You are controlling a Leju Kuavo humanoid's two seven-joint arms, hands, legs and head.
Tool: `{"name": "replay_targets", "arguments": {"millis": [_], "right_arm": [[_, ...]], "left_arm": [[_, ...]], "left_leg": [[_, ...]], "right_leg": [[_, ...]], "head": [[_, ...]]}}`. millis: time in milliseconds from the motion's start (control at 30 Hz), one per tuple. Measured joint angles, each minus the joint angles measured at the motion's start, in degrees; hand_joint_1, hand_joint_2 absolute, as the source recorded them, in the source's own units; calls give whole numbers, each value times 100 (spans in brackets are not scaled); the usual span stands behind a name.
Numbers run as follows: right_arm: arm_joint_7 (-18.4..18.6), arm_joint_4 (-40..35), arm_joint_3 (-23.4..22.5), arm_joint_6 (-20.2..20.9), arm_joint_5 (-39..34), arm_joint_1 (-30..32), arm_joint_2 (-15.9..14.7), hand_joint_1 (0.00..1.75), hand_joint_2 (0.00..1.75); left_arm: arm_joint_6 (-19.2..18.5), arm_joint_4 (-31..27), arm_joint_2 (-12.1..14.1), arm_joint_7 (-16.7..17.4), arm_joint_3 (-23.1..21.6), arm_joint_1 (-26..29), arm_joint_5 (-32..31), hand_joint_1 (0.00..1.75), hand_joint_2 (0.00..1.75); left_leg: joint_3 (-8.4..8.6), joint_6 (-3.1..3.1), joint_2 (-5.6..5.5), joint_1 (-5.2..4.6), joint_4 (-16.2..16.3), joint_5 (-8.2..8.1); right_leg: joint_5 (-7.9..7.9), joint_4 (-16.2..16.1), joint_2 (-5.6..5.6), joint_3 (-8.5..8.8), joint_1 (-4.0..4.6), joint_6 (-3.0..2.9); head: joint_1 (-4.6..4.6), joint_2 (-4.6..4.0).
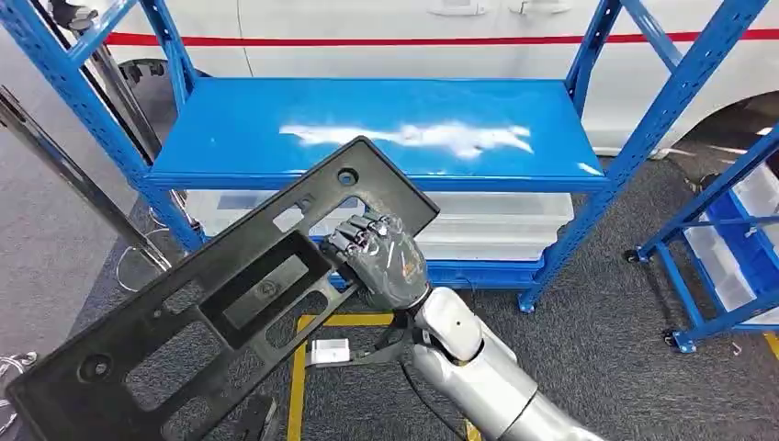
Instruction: Take the parts from the cabinet and place them on the table.
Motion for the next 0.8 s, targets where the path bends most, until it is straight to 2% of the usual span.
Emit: {"name": "replay_targets", "arguments": {"millis": [33,67,100,133,167,200,233,267,300,333,367,400,433,467,500,533,567,600,633,667,700,733,767,800], "right_arm": [[0,-11,0,0,7,41,-9,175,175],[0,-19,0,-2,15,74,-17,175,175],[0,-33,0,-2,15,105,-24,175,175],[0,-37,2,0,24,121,-31,175,175],[0,-37,2,0,28,136,-33,175,175],[0,-37,2,2,31,143,-35,175,175],[0,-37,2,7,37,140,-33,175,175],[0,-39,2,11,39,136,-31,175,175],[0,-43,2,11,48,130,-22,175,175],[-2,-52,4,9,70,122,-13,175,175],[-2,-61,7,7,105,116,7,175,175],[-2,-63,15,7,125,113,7,175,175],[0,-61,17,4,127,104,4,175,175],[0,-59,17,4,129,118,2,175,175],[0,-55,24,4,133,121,-2,175,175],[2,-55,31,7,140,127,-2,175,175],[2,-55,33,4,151,131,-2,175,175],[9,-55,33,4,160,131,-6,175,175],[13,-55,33,4,186,131,-7,175,175],[17,-55,35,7,210,134,-9,175,175],[22,-55,35,7,221,144,-11,175,175],[24,-55,35,9,227,153,-18,175,175],[33,-55,35,7,227,161,-26,175,175],[37,-55,35,7,227,160,-31,175,175]], "left_arm": [[0,0,0,-4,-17,-2,-4,0,0],[-4,0,0,-7,-30,-1,-4,0,0],[-4,0,0,-13,-41,0,5,0,0],[-4,0,0,-20,-44,1,13,0,0],[-4,0,0,-20,-44,1,20,0,0],[-4,0,0,-20,-44,1,39,0,0],[-4,0,0,-20,-44,0,46,0,0],[-4,0,0,-20,-44,-1,66,0,0],[-4,0,-4,-20,-44,-2,90,0,0],[-4,0,-22,-20,-44,6,105,0,0],[-7,0,-22,-20,-44,8,105,0,0],[-9,0,-24,-22,-41,6,105,0,0],[-22,0,-35,-26,-44,6,105,0,0],[-37,0,-39,-26,-44,25,103,0,0],[-41,2,-44,-28,-44,32,103,0,0],[-44,2,-50,-26,-44,43,103,0,0],[-59,2,-59,-26,-44,48,101,0,0],[-63,2,-68,-26,-44,37,96,0,0],[-72,2,-76,-28,-46,19,94,0,0],[-74,2,-81,-28,-46,-1,94,0,0],[-74,2,-81,-28,-46,-16,92,0,0],[-74,2,-83,-28,-46,-27,92,0,0],[-74,2,-83,-28,-48,-36,92,0,0],[-74,2,-83,-28,-48,-49,92,0,0]], "left_leg": [[-79,71,1,-3,0,55],[-166,90,2,-14,7,125],[-268,101,3,-25,10,200],[-363,103,6,-37,17,271],[-460,101,9,-47,27,336],[-565,91,12,-55,41,403],[-666,78,12,-62,61,469],[-755,64,9,-64,80,530],[-807,48,5,-64,100,587],[-865,13,-3,-90,104,628],[-867,-22,12,-64,87,711],[-854,-64,12,-50,42,782],[-867,-102,12,-30,-10,868],[-888,-148,-9,-69,-55,946],[-932,-163,-14,-24,-14,806],[-1013,-194,-15,-31,172,459],[-1118,-219,-14,-16,544,31],[-1198,-243,-14,-6,1024,-353],[-1242,-264,-13,-6,1429,-552],[-1235,-280,-13,-5,1741,-552],[-1145,-287,-13,-2,1842,-373],[-960,-288,-12,1,1747,-124],[-633,-281,-12,0,1433,69],[-205,-259,-11,0,952,32]], "right_leg": [[-354,263,4,-86,1,4],[-738,688,8,-211,4,11],[-1050,1177,17,-329,7,22],[-1175,1535,20,-389,6,30],[-1131,1722,21,-365,6,25],[-953,1680,21,-223,7,13],[-745,1435,22,28,9,-11],[-607,1014,24,386,15,-50],[-649,507,30,803,36,-105],[-880,50,28,1075,89,-138],[-891,-60,31,1116,95,-134],[-800,-58,41,1043,123,-146],[-786,-80,38,1030,143,-167],[-682,-138,27,971,109,-224],[-582,-155,-16,915,71,-277],[-505,-155,-12,823,71,-318],[-426,-150,-19,728,72,-388],[-338,-147,-25,619,81,-392],[-255,-144,-28,511,87,-393],[-163,-134,-34,390,88,-386],[-74,-118,-34,266,87,-376],[3,-100,-34,144,82,-363],[83,-74,-33,16,80,-341],[155,-49,-28,-81,79,-318]], "head": [[7,0],[4,0],[2,0],[4,0],[2,0],[4,0],[2,0],[2,0],[4,0],[2,0],[-7,0],[7,0],[0,0],[2,0],[4,0],[-2,0],[-4,0],[-2,0],[-4,0],[-2,0],[-4,0],[-4,0],[-4,0],[-4,0]]}}
